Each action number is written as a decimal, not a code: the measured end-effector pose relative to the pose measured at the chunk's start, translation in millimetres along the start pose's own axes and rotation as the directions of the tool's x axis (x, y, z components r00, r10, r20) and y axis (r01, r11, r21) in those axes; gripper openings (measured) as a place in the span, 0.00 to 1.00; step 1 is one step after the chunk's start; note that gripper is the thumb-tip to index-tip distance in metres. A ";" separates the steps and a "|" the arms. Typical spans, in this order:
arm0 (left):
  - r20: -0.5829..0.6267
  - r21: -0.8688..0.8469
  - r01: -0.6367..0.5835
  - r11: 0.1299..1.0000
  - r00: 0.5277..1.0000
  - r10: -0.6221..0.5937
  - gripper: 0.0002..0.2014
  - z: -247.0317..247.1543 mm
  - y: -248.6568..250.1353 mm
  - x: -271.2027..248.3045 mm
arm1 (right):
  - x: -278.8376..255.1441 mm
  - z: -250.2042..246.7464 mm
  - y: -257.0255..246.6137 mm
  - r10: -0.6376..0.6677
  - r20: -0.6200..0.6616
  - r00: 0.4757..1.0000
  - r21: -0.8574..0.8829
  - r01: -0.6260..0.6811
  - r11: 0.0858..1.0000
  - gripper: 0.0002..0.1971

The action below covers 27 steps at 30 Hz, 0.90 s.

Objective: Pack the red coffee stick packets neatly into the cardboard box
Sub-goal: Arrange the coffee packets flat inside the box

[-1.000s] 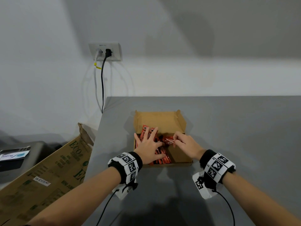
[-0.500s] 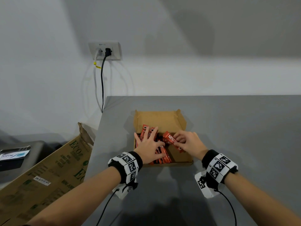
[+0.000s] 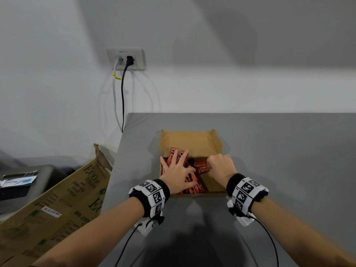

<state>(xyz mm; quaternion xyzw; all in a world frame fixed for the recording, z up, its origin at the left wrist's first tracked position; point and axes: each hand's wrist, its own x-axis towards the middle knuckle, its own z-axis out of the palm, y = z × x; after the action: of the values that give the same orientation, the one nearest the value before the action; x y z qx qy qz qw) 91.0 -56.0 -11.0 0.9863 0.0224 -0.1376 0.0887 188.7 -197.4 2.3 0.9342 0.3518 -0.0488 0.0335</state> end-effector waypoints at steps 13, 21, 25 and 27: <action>-0.008 0.008 -0.001 1.000 1.000 0.001 0.24 2.4 -0.8 1.4 | -0.2 5.0 11.2 -0.002 -0.023 1.000 0.078 0.004 0.997 0.06; -0.009 0.014 -0.001 1.000 1.000 0.001 0.24 1.8 -0.5 0.9 | -0.2 5.5 23.2 0.028 -0.026 0.999 -0.026 -0.029 0.999 0.02; -0.010 0.014 -0.002 1.000 1.000 0.002 0.24 2.0 -0.4 0.9 | 0.0 4.7 23.0 0.031 -0.023 0.999 -0.030 -0.031 0.999 0.02; -0.009 0.012 0.000 1.000 1.000 0.000 0.24 1.9 -0.3 0.5 | -0.1 3.3 23.8 0.030 -0.012 0.999 -0.030 -0.030 0.999 0.03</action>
<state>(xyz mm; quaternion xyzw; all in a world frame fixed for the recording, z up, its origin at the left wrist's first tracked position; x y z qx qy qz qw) 90.9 -56.1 -13.0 0.9874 0.0221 -0.1334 0.0824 204.0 -215.7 -0.3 0.9390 0.3387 -0.0373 0.0463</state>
